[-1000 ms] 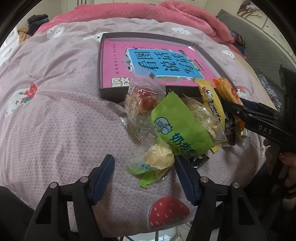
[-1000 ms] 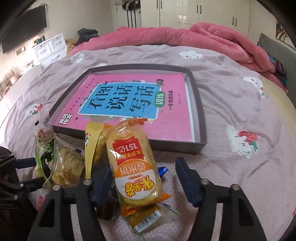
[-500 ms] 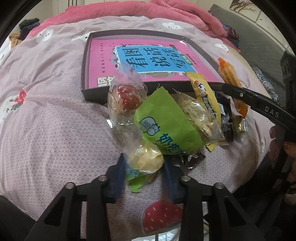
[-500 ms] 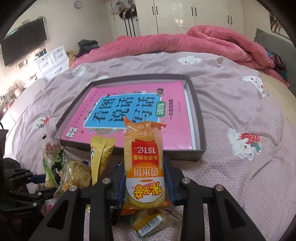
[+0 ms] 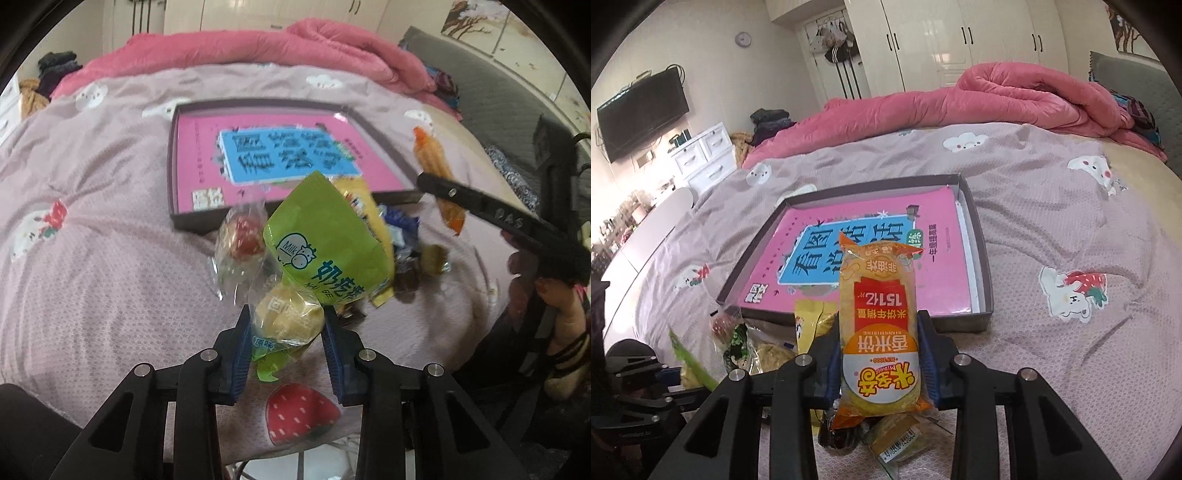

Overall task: Organize snacks
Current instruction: 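Carry the green bag into the tray with the left tool while the right tool carries the bun packet there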

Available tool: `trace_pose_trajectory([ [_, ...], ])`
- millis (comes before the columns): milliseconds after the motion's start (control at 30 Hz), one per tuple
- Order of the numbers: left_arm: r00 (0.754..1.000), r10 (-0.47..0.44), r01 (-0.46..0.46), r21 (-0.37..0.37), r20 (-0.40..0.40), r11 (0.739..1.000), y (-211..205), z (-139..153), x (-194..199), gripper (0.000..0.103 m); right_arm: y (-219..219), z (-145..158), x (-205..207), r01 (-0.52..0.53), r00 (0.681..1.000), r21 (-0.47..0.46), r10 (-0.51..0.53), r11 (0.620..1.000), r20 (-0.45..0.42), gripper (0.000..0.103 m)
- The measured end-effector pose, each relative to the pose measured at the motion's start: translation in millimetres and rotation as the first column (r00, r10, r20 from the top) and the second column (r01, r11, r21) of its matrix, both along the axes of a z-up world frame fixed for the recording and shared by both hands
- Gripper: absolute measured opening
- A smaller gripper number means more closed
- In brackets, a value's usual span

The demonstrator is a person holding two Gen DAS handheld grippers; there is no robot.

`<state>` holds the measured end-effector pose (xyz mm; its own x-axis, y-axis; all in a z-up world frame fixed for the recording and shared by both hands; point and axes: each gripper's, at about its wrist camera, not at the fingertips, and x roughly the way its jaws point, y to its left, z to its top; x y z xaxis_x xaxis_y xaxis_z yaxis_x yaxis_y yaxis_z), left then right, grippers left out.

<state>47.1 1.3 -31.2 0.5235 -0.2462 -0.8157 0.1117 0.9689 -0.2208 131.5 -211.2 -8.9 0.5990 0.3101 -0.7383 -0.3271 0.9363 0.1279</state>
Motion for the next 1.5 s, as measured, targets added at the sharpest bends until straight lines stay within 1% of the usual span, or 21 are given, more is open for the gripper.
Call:
trace_pose_trajectory([
  [67,1.000,0.019,-0.019,-0.004,0.022,1.000,3,8,-1,0.036,-1,3,0,0.004,1.000,0.012,-0.004,1.000,0.011,0.036],
  [200,0.994,0.076,-0.073,-0.040,0.083,0.997,16,30,0,0.036,-2,9,2,0.011,0.999,0.031,-0.012,0.999,0.032,0.036],
  [333,0.986,0.131,-0.126,-0.061,0.103,0.990,29,41,9,0.036,-3,13,7,0.019,0.999,0.052,-0.021,0.998,0.042,0.036],
  [467,0.975,0.197,-0.188,-0.088,0.105,0.978,43,45,32,0.036,-5,17,13,0.031,0.998,0.069,-0.034,0.997,0.052,0.036],
  [567,0.967,0.229,-0.221,-0.080,0.114,0.972,49,46,47,0.036,-5,19,19,0.032,0.997,0.064,-0.036,0.997,0.065,0.036],
  [600,0.964,0.240,-0.233,-0.074,0.112,0.970,50,46,54,0.036,-4,20,22,0.031,0.997,0.061,-0.035,0.998,0.068,0.036],
  [733,0.959,0.265,-0.257,-0.088,0.102,0.962,55,42,70,0.036,-2,20,34,0.037,0.996,0.050,-0.041,0.998,0.081,0.036],
  [900,0.954,0.286,-0.278,-0.094,0.087,0.956,56,34,90,0.036,-5,16,46,0.048,0.996,0.059,-0.051,0.997,0.066,0.036],
  [1000,0.952,0.293,-0.286,-0.085,0.086,0.955,57,29,96,0.036,-8,13,52,0.055,0.997,0.067,-0.059,0.996,0.054,0.036],
  [1200,0.949,0.307,-0.300,-0.093,0.070,0.949,60,19,110,0.036,-9,7,63,0.066,0.997,0.068,-0.069,0.996,0.038,0.036],
  [1333,0.950,0.308,-0.302,-0.092,0.058,0.949,60,12,120,0.036,-8,1,69,0.074,0.997,0.060,-0.076,0.995,0.024,0.036],
  [1500,0.956,0.291,-0.286,-0.084,0.046,0.954,55,1,132,0.036,-8,-10,76,0.091,0.996,0.042,-0.090,0.995,-0.009,0.036],
])
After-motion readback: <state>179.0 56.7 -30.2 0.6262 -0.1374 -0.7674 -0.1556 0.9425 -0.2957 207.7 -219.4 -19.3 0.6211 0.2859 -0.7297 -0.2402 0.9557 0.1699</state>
